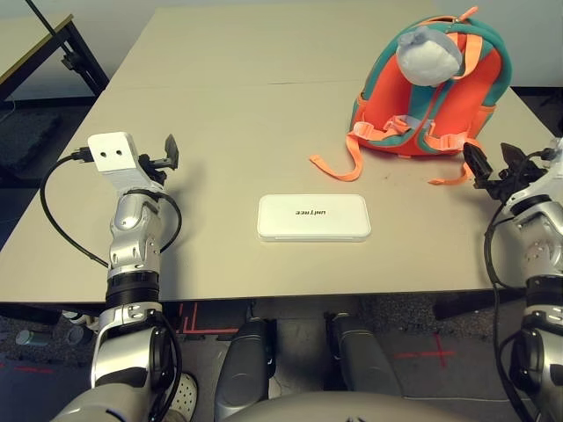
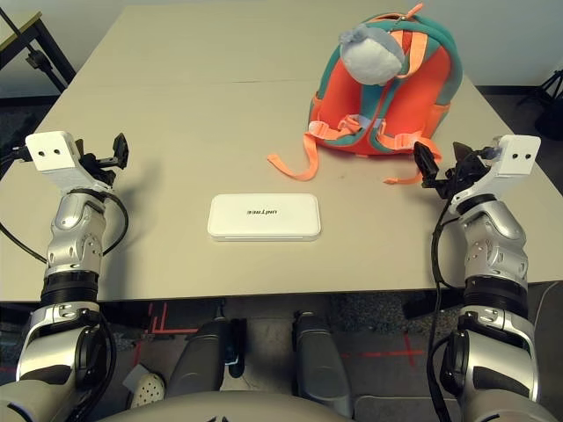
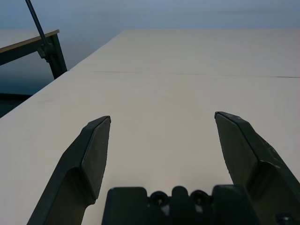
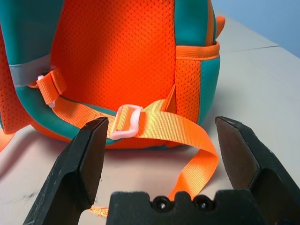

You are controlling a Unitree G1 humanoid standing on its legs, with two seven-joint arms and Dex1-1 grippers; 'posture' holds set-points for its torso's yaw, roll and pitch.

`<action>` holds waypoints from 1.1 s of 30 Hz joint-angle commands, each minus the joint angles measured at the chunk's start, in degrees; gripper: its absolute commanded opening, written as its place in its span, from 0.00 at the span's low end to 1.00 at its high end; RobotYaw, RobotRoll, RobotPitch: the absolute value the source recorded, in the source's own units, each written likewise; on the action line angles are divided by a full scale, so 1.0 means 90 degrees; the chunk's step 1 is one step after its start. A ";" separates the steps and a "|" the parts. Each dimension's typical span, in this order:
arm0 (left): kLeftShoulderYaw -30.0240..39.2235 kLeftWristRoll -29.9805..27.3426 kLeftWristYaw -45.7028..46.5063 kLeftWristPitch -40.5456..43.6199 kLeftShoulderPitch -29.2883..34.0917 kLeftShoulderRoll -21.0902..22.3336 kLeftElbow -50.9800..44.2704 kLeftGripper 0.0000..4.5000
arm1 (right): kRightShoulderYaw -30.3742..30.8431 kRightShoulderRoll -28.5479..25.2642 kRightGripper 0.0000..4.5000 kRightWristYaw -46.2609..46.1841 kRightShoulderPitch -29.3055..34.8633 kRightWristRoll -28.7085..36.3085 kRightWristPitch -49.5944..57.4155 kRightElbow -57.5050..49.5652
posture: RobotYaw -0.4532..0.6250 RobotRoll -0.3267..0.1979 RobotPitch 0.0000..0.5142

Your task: Put the pencil case into the backpack and zip it.

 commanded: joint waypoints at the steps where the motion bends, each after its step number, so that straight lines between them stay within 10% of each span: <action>1: -0.0065 0.0063 -0.0034 -0.0016 -0.0011 -0.0018 0.0071 0.99 | -0.0010 -0.0014 1.00 0.0012 0.0082 -0.0015 -0.0044 0.0050 | 0.32 0.62 0.28; 17: -0.0001 -0.0223 -0.0221 0.0586 -0.0096 0.0023 -0.0045 0.99 | 0.0072 -0.0060 1.00 0.0141 -0.0030 -0.0071 -0.0032 0.0067 | 0.33 0.62 0.26; 33: 0.0078 -0.2205 -0.1367 0.4393 -0.0343 0.0326 -0.1647 0.99 | 0.0498 -0.0320 1.00 0.1412 0.1082 0.0314 0.1181 -0.1740 | 0.32 0.62 0.31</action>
